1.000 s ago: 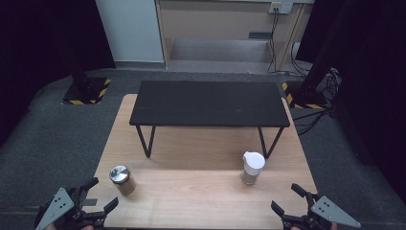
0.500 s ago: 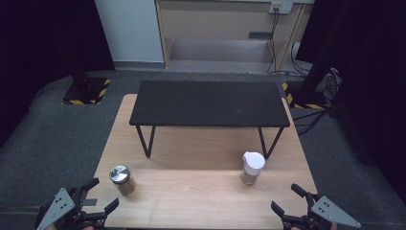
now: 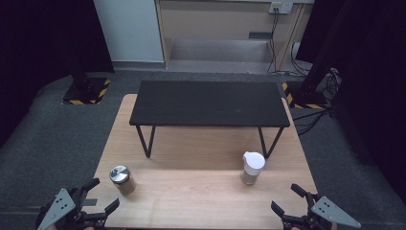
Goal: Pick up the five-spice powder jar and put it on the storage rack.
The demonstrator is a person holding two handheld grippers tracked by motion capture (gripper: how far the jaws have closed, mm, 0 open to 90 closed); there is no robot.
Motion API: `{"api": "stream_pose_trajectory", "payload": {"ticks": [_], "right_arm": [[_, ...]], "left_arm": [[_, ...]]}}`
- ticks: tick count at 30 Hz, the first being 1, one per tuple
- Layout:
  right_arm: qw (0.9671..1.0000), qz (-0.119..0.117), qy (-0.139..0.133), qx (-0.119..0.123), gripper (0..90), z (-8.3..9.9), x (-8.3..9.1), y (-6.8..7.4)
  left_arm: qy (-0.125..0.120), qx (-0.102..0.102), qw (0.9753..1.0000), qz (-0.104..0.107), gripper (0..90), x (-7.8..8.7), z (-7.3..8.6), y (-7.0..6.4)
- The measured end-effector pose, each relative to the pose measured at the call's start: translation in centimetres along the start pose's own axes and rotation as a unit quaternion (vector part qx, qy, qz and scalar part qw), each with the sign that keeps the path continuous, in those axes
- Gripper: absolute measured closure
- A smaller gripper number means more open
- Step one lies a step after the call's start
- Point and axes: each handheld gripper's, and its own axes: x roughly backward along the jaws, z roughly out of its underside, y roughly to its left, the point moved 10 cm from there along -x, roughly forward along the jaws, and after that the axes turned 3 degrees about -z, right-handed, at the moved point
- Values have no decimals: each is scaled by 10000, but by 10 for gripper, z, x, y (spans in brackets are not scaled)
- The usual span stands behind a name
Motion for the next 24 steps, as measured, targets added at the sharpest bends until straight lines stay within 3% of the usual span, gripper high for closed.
{"api": "stream_pose_trajectory", "payload": {"ticks": [14,24], "right_arm": [[10000,-19,-3,1,68,0,0,0],[10000,-21,4,5,68,0,0,0]], "left_arm": [[-20,-95,9999,51,31,0,-1,-2],[-61,-152,9994,313,30,1,-4,-3]]}}
